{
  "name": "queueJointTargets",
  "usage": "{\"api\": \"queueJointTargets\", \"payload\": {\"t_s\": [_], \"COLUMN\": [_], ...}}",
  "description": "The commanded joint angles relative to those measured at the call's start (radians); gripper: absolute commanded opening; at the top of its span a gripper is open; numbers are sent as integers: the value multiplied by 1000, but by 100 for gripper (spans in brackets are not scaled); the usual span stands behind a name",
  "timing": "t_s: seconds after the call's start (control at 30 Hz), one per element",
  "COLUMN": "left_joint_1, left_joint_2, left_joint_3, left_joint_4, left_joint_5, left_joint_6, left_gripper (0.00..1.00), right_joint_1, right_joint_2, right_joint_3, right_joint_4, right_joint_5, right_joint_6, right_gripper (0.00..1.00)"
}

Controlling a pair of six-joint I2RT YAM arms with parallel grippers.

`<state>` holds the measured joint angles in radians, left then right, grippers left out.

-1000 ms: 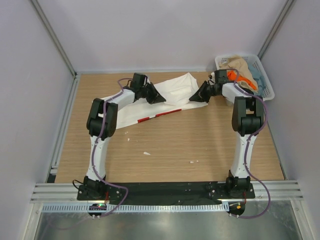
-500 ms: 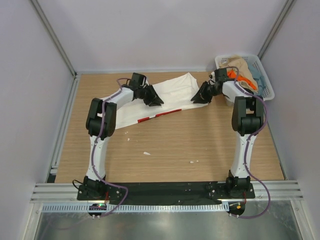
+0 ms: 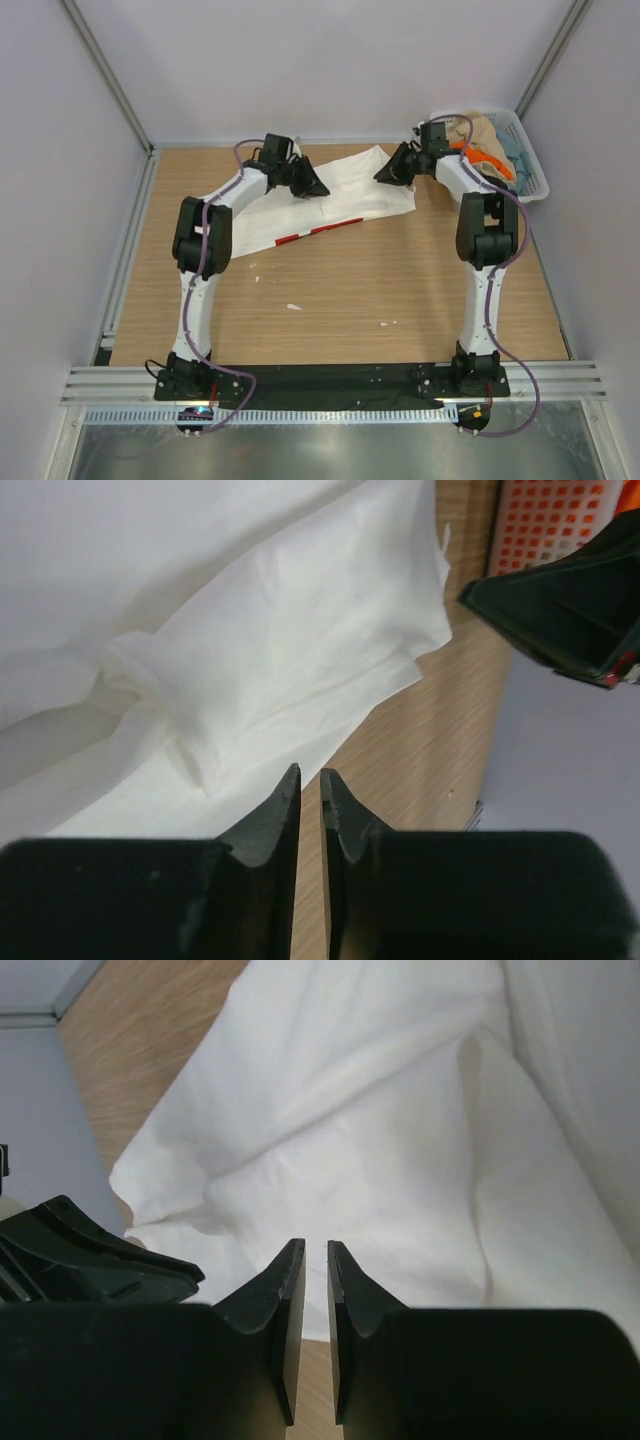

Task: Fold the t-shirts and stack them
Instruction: Fold the tshirt

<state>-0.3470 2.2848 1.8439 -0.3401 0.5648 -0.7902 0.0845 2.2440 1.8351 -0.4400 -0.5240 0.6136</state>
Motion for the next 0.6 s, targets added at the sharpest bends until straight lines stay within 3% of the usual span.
{"api": "queueJointTargets", "payload": {"t_s": [0.0, 0.13, 0.33, 0.43, 0.47, 0.57], "left_joint_1": [-4, 6, 31, 36, 36, 36], "left_joint_2": [54, 102, 163, 157, 145, 62], "left_joint_3": [37, 34, 20, 14, 12, 5], "left_joint_4": [160, 196, 174, 155, 145, 104], "left_joint_5": [63, 21, 1, 29, 32, 41], "left_joint_6": [-96, -100, -57, -6, 9, 58], "left_gripper": [12, 8, 8, 15, 23, 32], "right_joint_1": [23, 27, 23, 18, 18, 20], "right_joint_2": [54, 135, 233, 261, 264, 246], "right_joint_3": [-22, -33, -43, -42, -33, 33], "right_joint_4": [254, 421, 532, 549, 537, 414], "right_joint_5": [-62, -68, -60, -67, -68, -73], "right_joint_6": [202, 296, 340, 347, 342, 282], "right_gripper": [20, 15, 14, 15, 16, 23]}}
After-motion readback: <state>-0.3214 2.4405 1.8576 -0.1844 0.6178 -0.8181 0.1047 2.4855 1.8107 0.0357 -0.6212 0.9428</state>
